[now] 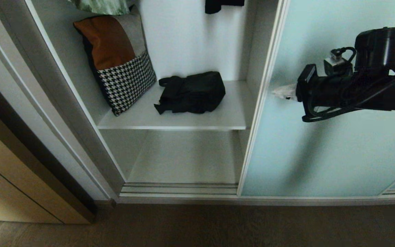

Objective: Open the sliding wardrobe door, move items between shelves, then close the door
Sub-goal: Close the door

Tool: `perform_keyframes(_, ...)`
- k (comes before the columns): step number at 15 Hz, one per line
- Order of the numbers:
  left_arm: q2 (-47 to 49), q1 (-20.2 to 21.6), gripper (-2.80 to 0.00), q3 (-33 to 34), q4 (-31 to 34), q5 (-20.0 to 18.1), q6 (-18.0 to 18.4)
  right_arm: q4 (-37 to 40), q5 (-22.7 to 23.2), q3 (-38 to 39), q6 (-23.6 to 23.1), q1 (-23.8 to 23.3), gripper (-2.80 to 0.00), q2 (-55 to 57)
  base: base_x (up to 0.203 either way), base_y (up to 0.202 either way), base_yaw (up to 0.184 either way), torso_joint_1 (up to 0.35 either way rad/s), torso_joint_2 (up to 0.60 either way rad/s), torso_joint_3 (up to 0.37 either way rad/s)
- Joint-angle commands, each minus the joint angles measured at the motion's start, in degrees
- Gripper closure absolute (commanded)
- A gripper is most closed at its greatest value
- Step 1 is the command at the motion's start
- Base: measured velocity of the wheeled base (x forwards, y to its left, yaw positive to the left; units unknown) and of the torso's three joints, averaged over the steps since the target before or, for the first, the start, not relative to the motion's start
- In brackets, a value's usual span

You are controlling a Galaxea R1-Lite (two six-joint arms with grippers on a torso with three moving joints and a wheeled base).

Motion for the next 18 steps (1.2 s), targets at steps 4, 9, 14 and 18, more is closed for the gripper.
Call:
perform_keyframes(4,0.08,0.02,0.0,0.0,0.04,0.03,-0.01,-4.07,-0.98,-3.36,5.39,-1.44,0.0,4.72,0.0,0.0,0.0,0.0,0.0,0.0)
perform_keyframes(9,0.08,0.02,0.0,0.0,0.0,-0.01,-0.01,-4.27,-4.92,-5.45,6.57,-0.52,0.0,7.38,0.0,0.0,0.0,0.0,0.0,0.0)
perform_keyframes(14,0.08,0.02,0.0,0.0,-0.04,0.08,-0.01,-4.14,-5.68,-7.54,6.57,-0.9,0.0,9.36,0.0,0.0,0.0,0.0,0.0,0.0)
perform_keyframes(18,0.08,0.02,0.0,0.0,0.04,0.08,-0.01,-4.38,-7.44,-8.28,6.48,-1.67,0.0,11.09,0.0,0.0,0.0,0.0,0.0,0.0)
